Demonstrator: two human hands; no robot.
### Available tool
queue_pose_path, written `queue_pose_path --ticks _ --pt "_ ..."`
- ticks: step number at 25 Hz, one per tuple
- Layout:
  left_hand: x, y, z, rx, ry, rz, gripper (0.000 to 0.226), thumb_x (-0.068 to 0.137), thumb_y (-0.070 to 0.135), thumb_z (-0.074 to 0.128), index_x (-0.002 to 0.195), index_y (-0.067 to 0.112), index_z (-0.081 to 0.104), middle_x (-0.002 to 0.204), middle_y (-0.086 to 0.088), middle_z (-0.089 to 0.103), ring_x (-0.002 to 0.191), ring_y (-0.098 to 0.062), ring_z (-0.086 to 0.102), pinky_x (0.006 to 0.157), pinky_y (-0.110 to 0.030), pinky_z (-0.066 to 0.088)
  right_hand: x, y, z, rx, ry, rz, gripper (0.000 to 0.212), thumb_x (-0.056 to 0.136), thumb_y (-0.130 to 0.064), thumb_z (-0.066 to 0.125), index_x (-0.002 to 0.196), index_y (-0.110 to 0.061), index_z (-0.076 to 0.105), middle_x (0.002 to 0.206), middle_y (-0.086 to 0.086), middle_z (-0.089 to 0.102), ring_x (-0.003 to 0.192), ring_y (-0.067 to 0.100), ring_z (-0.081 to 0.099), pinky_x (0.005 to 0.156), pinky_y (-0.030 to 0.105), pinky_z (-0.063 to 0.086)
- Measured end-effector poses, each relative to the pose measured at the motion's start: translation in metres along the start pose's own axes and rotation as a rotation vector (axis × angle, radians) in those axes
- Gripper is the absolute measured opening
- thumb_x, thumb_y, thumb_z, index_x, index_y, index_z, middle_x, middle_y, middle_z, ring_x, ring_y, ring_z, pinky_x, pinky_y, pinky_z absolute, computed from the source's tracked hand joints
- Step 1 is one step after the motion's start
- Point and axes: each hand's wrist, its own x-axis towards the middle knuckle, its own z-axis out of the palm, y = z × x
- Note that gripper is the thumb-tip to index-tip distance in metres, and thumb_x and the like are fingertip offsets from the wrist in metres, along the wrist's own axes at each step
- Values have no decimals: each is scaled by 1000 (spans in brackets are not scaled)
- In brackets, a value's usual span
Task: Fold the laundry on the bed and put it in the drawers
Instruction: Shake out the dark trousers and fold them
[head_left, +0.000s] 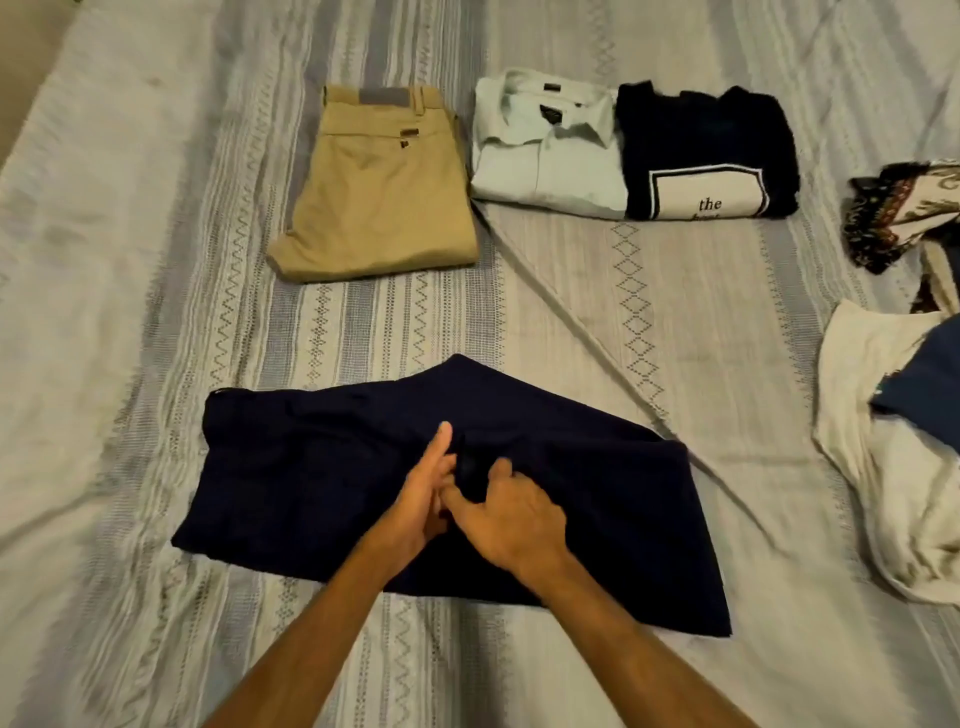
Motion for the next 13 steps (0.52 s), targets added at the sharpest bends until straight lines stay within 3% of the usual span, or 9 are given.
queue_pose_path --ticks 1,3,5,7,9,11,13 --pt "3 -4 -7 76 -6 -5 65 86 78 57 127 28 68 123 8 74 117 -15 68 114 -45 44 1 4 21 -28 22 0 61 93 -68 48 130 -19 51 127 5 61 118 30 60 94 44 50" --pt "5 -11 -11 211 -40 59 41 91 62 68 117 30 73 120 5 76 114 -18 70 104 -43 53 -8 34 42 -98 220 -92 49 95 -56 52 131 -22 51 129 0 59 121 26 56 96 44 47" --pt "-2 -17 -7 264 -26 137 36 88 47 79 117 26 72 114 5 78 109 -15 73 93 -35 57 -21 79 41 -182 409 -178 61 91 -55 56 142 -22 49 143 3 52 135 26 48 107 48 40" --pt "-5 -30 -3 320 22 191 52 79 48 88 121 25 69 112 8 78 104 -8 73 91 -28 58 -38 132 36 -284 425 -220 87 86 -66 59 157 -18 39 164 8 33 153 30 29 121 55 23" --pt "-5 -45 3 448 141 237 39 83 44 86 109 22 68 104 7 77 96 -7 74 83 -18 57 -54 180 31 -414 380 -276 101 83 -73 59 163 -18 30 172 11 16 158 33 16 124 60 12" --pt "-2 -51 8 488 226 287 23 89 41 80 95 23 67 95 8 76 91 -7 73 79 -17 57 -61 213 26 -505 369 -286 99 83 -69 56 162 -17 31 172 14 14 157 37 22 122 67 16" --pt "1 -40 21 444 265 330 21 91 48 77 96 29 68 95 13 75 89 1 70 83 -20 57 -66 227 18 -525 426 -231 92 84 -60 53 160 -12 34 170 18 19 153 41 30 119 68 21"
